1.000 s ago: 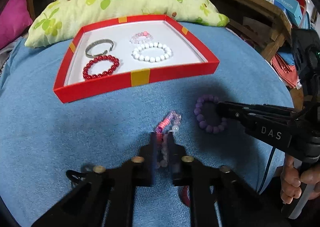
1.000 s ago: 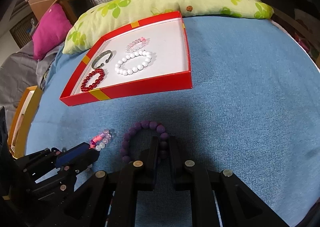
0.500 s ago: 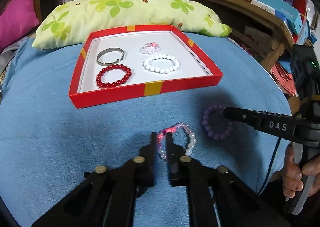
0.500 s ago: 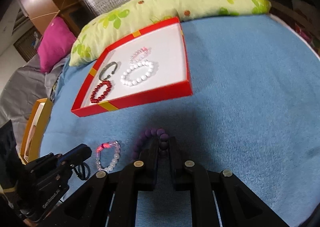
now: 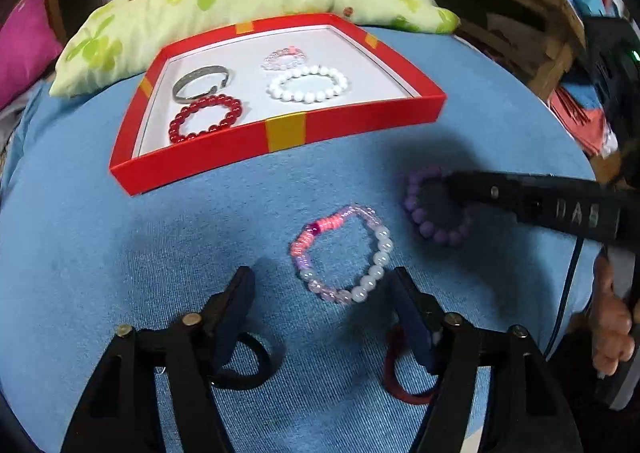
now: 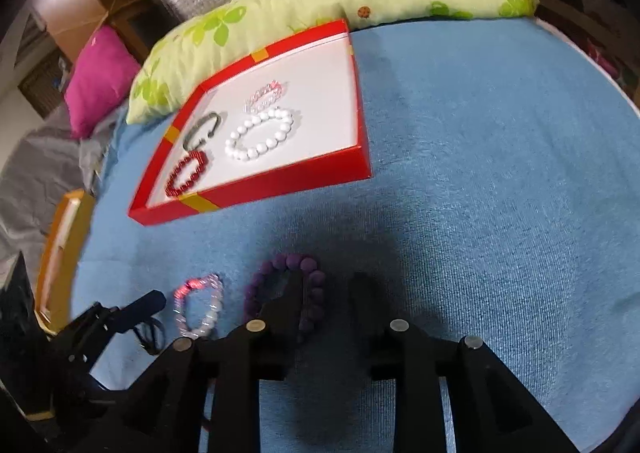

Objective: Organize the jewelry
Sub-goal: 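Lift the purple bracelet over the red tray with the right tool while the left lifts the pink-white bracelet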

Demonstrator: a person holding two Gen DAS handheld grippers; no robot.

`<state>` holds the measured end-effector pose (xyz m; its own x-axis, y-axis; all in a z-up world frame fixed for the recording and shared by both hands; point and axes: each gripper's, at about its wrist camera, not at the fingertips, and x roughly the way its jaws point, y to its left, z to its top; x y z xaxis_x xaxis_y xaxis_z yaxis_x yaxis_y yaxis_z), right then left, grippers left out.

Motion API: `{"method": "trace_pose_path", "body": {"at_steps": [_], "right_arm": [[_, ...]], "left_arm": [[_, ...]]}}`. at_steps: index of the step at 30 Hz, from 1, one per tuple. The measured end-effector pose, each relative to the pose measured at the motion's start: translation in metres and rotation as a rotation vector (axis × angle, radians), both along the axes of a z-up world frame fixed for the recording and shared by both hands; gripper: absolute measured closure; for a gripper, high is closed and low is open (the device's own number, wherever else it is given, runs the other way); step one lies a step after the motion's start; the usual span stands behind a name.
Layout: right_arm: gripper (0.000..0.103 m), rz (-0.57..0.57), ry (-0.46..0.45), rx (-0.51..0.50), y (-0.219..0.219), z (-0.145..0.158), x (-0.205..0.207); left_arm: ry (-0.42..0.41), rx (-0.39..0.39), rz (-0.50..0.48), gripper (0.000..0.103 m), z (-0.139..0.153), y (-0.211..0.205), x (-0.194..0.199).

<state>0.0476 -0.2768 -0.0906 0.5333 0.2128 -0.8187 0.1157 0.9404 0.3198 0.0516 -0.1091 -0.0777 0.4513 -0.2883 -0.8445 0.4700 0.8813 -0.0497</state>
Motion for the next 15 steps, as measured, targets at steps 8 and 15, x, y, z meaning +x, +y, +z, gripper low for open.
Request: {"method": "trace_pose_path", "body": {"at_steps": [8,15], "right_arm": [[0.092,0.094,-0.049,-0.226,0.028,0.004,-0.004],[0.092,0.077,-0.136,-0.135,0.017,0.026,-0.009]], "left_arm": [[0.001,-0.048,-0.002,0.087,0.004,0.007,0.001],[-0.047,-0.088,-0.002,0.087,0.023,0.011,0.000]]}}
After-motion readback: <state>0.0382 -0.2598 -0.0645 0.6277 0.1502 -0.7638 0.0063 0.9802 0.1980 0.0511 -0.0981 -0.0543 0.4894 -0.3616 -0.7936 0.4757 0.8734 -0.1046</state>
